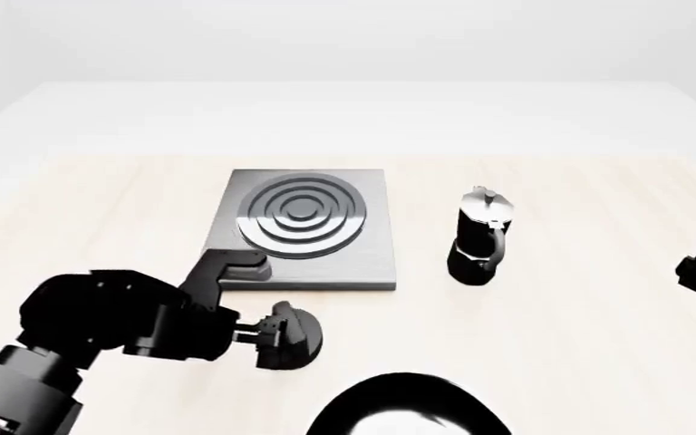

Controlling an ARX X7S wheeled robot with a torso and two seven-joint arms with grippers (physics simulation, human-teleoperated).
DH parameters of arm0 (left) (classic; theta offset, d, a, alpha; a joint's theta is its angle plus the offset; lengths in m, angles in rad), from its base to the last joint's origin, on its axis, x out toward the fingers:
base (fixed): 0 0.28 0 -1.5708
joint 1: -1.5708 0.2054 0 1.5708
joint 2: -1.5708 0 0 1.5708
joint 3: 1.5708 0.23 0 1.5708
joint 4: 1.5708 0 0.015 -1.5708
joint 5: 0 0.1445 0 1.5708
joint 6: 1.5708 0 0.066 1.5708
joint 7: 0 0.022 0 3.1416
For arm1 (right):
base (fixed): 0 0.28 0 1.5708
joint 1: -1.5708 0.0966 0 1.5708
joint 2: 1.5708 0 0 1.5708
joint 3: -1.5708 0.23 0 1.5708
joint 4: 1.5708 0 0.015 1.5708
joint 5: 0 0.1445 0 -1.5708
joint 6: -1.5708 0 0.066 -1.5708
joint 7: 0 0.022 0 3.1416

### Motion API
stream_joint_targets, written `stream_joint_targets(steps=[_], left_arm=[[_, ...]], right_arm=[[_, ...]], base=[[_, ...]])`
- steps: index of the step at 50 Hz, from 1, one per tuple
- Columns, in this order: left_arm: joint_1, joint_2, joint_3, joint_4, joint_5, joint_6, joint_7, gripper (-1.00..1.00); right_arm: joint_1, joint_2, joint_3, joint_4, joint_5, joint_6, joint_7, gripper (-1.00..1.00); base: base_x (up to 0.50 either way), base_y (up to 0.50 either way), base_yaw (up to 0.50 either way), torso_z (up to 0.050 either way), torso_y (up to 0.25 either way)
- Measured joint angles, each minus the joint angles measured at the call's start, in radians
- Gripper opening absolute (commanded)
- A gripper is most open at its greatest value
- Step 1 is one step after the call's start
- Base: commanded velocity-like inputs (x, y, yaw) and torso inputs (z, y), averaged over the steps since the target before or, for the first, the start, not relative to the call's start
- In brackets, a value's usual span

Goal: Turn on the stove and put the frying pan on it.

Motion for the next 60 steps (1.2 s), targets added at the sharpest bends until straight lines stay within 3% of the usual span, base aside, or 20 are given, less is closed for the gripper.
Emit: stream_joint_targets(steps=[21, 60], left_arm=[[-0.013, 0.031, 0.021, -0.002, -0.004, 0.053, 0.064, 1.00], [-0.078, 0.112, -0.019, -0.158, 0.037, 0.175, 0.004, 1.00]], right_arm=[[-0.002, 0.000, -0.002, 0.000, 0.005, -0.002, 0.002, 1.00], [-0.014, 0.001, 0.002, -0.009, 0.013, -0.006, 0.006, 1.00]], base=[[0.00, 0.00, 0.00, 0.000, 0.000], [0.00, 0.00, 0.00, 0.000, 0.000]])
